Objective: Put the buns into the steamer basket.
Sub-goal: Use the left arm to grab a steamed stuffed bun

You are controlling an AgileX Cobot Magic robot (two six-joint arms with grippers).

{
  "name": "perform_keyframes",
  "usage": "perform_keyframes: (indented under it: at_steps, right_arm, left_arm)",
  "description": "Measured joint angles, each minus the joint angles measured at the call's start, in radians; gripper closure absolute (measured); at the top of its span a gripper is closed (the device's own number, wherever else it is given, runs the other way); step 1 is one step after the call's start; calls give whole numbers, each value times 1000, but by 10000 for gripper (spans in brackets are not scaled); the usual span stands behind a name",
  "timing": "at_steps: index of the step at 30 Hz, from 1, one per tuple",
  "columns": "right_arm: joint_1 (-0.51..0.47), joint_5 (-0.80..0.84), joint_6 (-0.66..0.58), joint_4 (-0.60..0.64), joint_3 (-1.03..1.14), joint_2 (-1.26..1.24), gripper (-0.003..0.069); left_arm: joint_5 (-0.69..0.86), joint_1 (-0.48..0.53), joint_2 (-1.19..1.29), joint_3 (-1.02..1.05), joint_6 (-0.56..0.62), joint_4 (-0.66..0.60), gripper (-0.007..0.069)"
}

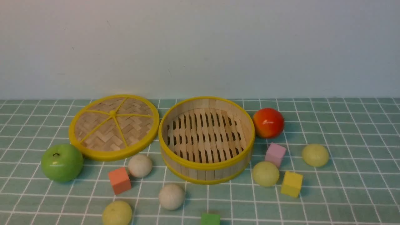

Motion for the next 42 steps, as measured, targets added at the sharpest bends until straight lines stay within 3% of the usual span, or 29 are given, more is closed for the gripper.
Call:
perform_keyframes:
  at_steps: [35,42]
  right_arm:
    - [0,0,0,-1,0,0,421]
    - [0,0,0,-42,0,0,421]
  left_arm:
    - [0,0,0,0,0,1,386]
    - [-59,0,0,0,0,7,386]
